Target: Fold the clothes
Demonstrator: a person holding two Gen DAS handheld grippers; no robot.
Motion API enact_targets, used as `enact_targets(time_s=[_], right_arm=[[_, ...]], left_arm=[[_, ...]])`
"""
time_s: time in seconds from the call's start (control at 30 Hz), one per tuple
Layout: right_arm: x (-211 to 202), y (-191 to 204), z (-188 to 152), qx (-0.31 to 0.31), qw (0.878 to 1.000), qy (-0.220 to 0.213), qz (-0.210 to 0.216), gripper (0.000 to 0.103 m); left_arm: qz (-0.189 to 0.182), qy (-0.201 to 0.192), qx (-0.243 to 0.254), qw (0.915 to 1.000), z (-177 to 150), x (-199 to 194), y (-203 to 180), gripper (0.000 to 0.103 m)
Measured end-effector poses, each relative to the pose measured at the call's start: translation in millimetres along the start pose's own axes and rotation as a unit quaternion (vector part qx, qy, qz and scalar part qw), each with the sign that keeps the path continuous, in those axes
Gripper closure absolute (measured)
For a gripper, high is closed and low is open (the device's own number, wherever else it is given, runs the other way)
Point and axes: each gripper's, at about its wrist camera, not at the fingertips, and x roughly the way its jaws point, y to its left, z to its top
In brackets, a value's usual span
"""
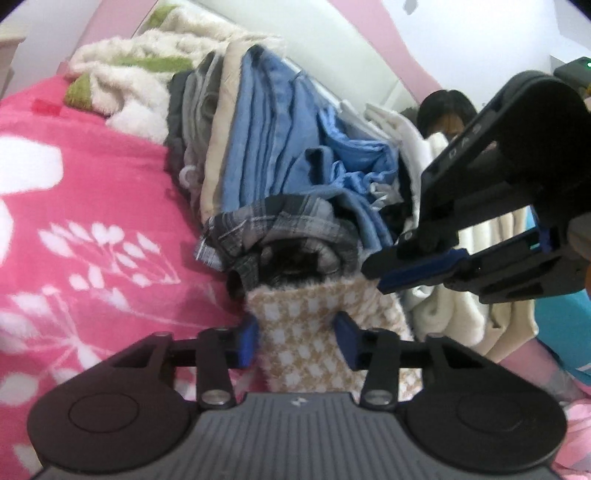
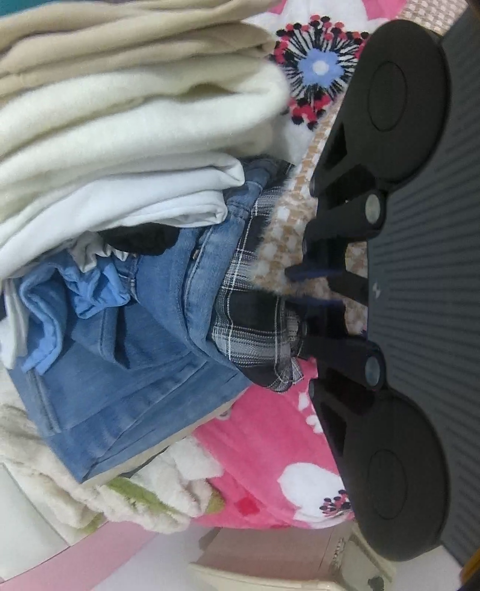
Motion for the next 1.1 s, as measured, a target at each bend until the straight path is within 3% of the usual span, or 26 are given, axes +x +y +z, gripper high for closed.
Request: enact_targets(time_s=[0.2, 0.6, 0.8, 0.93, 1.07, 1.1], right_arm=[[-24.7, -8.9, -11.5, 0.015, 1.000, -0.025, -0.006, 0.099], [-100.7, -33.1, -44.4, 0.045, 0.993, -0.106, -0.002, 0.103], [-146.1, -53.7, -73.7, 0.068, 0.984, -0.163, 0.016, 0.103], [-174.5, -72.9, -99.8, 0.094, 0.976, -0.195, 0.030, 0.103], [-196.3, -101.9, -133.2, 0.155, 0.961, -0.212, 0.079, 0.099], [-199.3, -110.0, -142.5, 0.177, 0.956, -0.213, 0.095, 0.093]], left_arm=[[-0.031, -0.009, 0.018, 0.9993, 5.2, -18.7, -11.3, 0.085], [-0.109, -0.032, 0.069, 0.9911, -2.1, -69.2, -41.9, 0.088], [-0.160, -0.053, 0.124, 0.9778, -15.7, -99.7, -71.9, 0.088], [-0.204, -0.071, 0.164, 0.9625, -29.4, -122.3, -97.1, 0.089], [-0.231, -0.068, 0.197, 0.9503, -49.1, -137.0, -111.8, 0.089], [-0.238, -0.066, 0.209, 0.9462, -56.3, -139.7, -113.2, 0.089]])
